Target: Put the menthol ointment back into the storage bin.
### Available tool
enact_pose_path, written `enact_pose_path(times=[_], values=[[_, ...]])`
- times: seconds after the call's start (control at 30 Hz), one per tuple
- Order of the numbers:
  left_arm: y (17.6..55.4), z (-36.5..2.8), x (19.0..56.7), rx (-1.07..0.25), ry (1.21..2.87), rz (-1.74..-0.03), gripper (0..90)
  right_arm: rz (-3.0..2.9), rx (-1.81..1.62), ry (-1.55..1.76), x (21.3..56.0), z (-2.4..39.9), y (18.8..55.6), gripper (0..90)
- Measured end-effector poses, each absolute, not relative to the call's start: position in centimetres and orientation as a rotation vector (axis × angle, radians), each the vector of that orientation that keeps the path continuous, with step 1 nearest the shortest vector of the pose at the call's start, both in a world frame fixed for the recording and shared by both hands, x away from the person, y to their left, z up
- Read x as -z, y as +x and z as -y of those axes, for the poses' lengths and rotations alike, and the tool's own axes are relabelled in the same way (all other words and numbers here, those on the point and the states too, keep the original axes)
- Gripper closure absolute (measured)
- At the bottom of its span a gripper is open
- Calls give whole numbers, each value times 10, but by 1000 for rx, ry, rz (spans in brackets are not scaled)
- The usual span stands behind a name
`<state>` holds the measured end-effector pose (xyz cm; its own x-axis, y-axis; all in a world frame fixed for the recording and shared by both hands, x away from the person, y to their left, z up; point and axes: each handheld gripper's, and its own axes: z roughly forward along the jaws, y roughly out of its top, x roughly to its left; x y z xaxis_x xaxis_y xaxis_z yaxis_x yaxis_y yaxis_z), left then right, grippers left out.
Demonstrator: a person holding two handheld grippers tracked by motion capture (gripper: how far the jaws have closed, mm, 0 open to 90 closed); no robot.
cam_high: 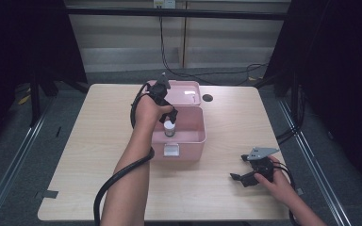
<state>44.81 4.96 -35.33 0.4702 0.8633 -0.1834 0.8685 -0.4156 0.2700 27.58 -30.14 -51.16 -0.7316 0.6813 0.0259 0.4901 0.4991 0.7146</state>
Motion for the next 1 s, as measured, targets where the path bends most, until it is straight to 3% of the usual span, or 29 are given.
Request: enact_pose_path(times=[1.0], values=[[424,-96,316,9,2379,-1452,209,-2486,-1061,992,512,302,276,88]])
